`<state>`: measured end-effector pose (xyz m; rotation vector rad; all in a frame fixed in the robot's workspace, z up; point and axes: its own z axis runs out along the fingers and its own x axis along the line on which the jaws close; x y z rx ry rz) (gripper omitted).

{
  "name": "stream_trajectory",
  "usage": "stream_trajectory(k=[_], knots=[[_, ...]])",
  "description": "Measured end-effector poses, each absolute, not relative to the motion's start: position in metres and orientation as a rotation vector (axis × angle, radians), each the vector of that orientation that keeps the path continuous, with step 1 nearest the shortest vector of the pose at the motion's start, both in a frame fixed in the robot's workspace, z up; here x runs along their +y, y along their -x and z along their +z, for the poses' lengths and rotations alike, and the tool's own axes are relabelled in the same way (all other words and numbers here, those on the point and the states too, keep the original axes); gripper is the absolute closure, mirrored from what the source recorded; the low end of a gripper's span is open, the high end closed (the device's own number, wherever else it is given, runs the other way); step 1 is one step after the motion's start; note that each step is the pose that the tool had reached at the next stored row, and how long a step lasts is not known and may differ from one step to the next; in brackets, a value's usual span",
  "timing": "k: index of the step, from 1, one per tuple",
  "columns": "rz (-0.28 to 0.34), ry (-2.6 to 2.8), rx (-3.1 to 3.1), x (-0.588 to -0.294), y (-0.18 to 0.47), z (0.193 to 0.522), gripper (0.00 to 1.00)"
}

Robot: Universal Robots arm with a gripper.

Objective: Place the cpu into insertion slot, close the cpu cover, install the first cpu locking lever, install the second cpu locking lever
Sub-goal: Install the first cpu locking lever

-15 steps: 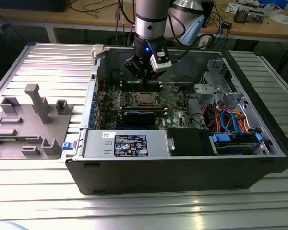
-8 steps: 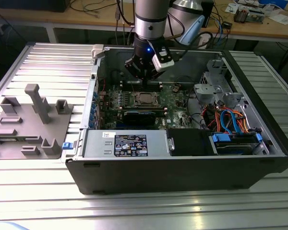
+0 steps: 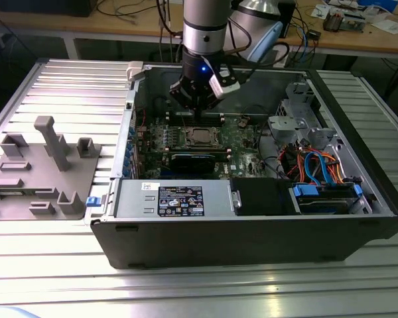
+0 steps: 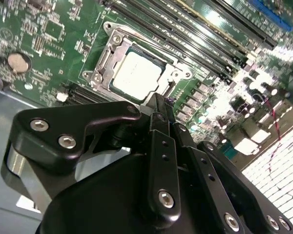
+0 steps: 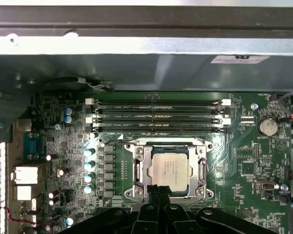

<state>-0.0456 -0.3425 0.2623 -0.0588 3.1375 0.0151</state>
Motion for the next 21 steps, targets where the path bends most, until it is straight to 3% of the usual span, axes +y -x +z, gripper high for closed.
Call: stream_trajectory(k=[21], knots=[[0.015,0.078,3.126,-0.342,0.066,0.26,0.89]])
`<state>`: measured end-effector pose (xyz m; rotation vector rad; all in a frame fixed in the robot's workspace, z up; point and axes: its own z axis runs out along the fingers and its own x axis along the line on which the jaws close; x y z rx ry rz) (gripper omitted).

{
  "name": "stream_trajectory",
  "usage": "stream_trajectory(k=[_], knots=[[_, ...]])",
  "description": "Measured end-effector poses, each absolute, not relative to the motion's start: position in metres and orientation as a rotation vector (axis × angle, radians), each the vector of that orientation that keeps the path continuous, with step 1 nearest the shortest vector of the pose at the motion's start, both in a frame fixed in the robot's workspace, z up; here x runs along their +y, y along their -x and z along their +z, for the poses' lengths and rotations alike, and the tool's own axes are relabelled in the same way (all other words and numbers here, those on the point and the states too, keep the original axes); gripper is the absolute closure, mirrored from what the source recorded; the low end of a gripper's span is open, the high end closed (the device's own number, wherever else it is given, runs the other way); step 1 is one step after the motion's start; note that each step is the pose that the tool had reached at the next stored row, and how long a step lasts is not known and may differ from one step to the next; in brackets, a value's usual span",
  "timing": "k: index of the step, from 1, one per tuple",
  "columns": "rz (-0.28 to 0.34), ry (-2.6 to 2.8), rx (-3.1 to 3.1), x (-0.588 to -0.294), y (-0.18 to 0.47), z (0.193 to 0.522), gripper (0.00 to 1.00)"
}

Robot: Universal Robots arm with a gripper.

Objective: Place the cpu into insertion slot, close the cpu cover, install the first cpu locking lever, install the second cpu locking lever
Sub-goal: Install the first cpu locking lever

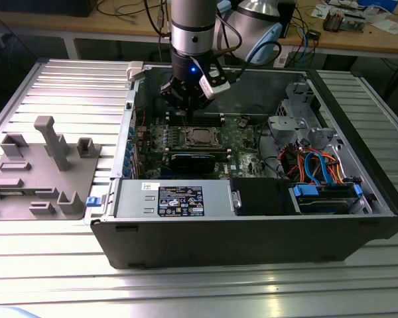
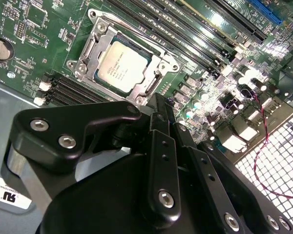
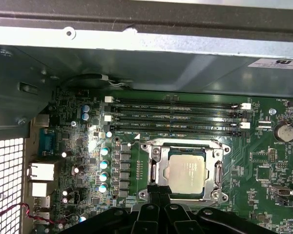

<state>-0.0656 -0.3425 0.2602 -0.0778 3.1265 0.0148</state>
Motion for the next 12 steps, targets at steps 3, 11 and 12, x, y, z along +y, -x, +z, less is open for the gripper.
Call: stream_trajectory(k=[3,11,12], knots=[[0.015,0.078,3.126,-0.343,0.066,0.26,0.89],[0.015,0.078,3.126,-0.343,0.08,0.26,0.89],[0.015,0.078,3.125,-0.342,0.083,0.259,0.89]])
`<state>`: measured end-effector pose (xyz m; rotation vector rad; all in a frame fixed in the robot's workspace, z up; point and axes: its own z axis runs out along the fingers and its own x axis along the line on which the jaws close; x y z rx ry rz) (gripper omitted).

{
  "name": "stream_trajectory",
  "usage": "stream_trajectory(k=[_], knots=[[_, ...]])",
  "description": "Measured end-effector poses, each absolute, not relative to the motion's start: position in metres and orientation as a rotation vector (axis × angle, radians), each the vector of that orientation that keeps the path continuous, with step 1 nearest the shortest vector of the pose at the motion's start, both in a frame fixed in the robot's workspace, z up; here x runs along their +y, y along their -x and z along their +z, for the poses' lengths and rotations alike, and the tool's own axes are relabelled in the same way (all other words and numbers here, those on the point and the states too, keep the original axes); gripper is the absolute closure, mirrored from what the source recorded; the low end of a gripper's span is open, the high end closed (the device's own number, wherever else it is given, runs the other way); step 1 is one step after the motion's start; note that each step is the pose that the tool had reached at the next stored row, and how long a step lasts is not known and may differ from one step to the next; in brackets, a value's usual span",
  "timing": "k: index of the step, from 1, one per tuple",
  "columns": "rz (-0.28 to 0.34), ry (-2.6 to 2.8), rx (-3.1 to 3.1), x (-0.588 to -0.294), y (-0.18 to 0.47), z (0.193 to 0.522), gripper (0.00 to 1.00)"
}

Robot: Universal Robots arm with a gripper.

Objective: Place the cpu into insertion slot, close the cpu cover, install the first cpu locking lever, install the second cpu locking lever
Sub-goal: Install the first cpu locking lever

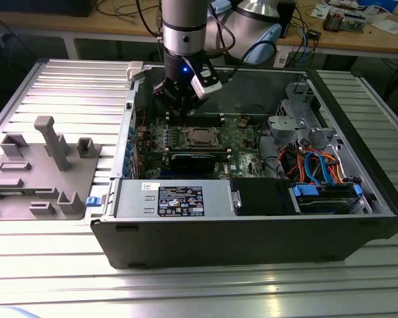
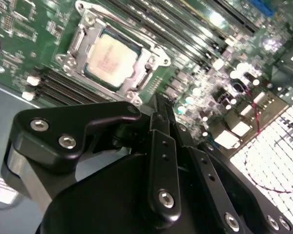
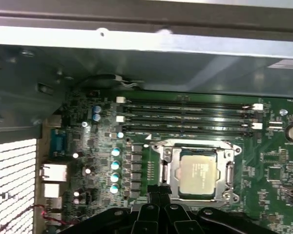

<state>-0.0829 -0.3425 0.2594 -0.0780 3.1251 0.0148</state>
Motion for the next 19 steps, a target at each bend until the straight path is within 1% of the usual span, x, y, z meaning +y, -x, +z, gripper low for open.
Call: stream_trajectory(k=[10,19], knots=[[0.015,0.075,3.125,-0.337,0.101,0.259,0.89],[0.015,0.075,3.125,-0.318,0.102,0.258,0.89]])
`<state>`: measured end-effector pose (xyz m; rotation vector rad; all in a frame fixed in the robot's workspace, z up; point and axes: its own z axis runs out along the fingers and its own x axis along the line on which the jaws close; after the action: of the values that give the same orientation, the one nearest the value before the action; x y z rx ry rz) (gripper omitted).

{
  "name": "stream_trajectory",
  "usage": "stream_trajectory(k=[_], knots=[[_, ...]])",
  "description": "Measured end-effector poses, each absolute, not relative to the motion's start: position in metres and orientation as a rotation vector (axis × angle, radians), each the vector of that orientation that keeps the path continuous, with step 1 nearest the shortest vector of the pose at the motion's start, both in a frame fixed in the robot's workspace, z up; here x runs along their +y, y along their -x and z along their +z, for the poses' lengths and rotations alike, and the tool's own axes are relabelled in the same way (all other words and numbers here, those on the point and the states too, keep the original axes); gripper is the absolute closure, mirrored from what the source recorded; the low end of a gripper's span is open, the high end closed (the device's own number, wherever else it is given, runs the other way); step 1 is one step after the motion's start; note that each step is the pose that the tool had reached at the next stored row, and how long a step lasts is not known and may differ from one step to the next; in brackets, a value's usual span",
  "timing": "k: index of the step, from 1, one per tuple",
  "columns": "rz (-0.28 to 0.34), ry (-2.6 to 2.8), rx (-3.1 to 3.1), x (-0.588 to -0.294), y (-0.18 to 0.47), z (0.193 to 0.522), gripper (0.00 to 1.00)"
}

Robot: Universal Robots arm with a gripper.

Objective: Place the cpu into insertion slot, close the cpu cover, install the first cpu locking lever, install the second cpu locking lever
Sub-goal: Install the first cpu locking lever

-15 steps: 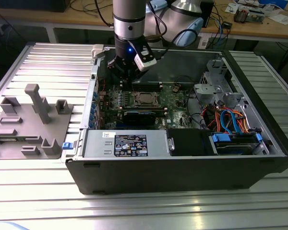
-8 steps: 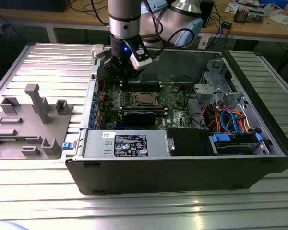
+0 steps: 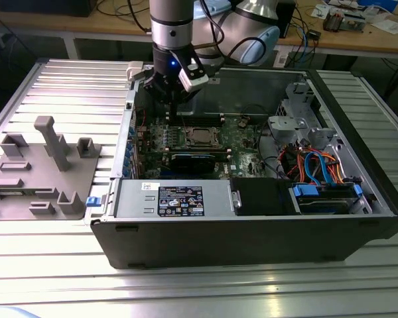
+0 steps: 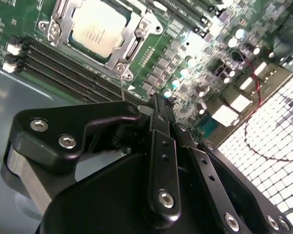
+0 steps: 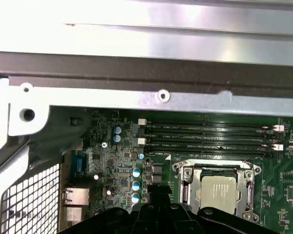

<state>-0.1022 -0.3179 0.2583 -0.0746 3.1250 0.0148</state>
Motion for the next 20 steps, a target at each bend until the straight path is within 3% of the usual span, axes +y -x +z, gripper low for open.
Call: stream_trajectory(k=[15,20], knots=[[0.016,0.074,3.124,-0.304,0.069,0.258,0.89],[0.054,0.071,3.123,-0.304,0.068,0.257,0.89]])
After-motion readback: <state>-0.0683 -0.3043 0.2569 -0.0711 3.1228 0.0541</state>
